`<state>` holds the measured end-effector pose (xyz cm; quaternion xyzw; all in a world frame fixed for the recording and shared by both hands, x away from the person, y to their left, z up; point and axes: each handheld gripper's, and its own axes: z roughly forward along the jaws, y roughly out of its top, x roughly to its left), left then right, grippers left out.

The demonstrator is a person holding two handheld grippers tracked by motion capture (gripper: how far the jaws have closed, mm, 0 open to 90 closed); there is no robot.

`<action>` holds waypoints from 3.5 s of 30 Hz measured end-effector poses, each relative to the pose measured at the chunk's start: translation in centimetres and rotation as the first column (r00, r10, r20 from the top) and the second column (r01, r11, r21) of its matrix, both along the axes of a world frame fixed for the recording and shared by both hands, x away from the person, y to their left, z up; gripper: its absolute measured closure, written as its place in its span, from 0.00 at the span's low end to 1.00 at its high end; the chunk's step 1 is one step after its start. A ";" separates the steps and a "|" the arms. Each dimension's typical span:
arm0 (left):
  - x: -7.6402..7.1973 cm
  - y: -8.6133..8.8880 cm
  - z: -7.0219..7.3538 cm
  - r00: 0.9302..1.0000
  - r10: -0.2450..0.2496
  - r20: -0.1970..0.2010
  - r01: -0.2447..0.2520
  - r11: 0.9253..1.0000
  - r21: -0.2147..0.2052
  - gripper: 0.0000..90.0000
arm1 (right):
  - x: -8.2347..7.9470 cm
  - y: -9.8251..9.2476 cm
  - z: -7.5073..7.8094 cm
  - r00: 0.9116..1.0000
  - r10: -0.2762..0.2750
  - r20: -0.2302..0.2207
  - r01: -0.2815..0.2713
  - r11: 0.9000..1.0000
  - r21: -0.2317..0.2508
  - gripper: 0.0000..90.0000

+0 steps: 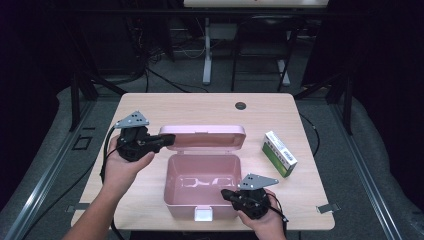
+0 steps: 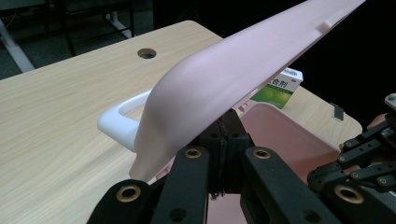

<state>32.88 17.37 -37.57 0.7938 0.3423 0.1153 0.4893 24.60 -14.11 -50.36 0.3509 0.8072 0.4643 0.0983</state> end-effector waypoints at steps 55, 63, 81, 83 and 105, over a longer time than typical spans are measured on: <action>2.4 1.0 -2.3 0.996 0.078 -0.050 -0.078 0.997 0.016 1.00 | -0.1 -0.1 -0.1 1.000 0.000 0.015 0.000 1.000 0.011 0.99; 2.5 1.0 -3.4 0.995 0.078 -0.068 -0.076 0.997 0.034 0.98 | -0.1 -0.1 -0.2 1.000 -0.002 0.019 0.002 1.000 0.010 0.99; 2.4 0.9 -7.0 0.986 0.092 -0.136 -0.081 0.993 0.088 0.94 | -0.2 -0.1 -0.2 1.000 -0.002 0.022 0.001 1.000 0.012 0.99; 2.4 0.9 -7.5 0.985 0.095 -0.146 -0.082 0.992 0.096 0.94 | -0.2 -0.1 -0.2 1.000 -0.007 0.026 0.006 1.000 0.008 0.99; 2.5 0.8 -8.8 0.983 0.095 -0.158 -0.082 0.993 0.084 1.00 | -0.2 -0.1 -0.2 1.000 -0.007 0.019 0.007 1.000 0.021 0.99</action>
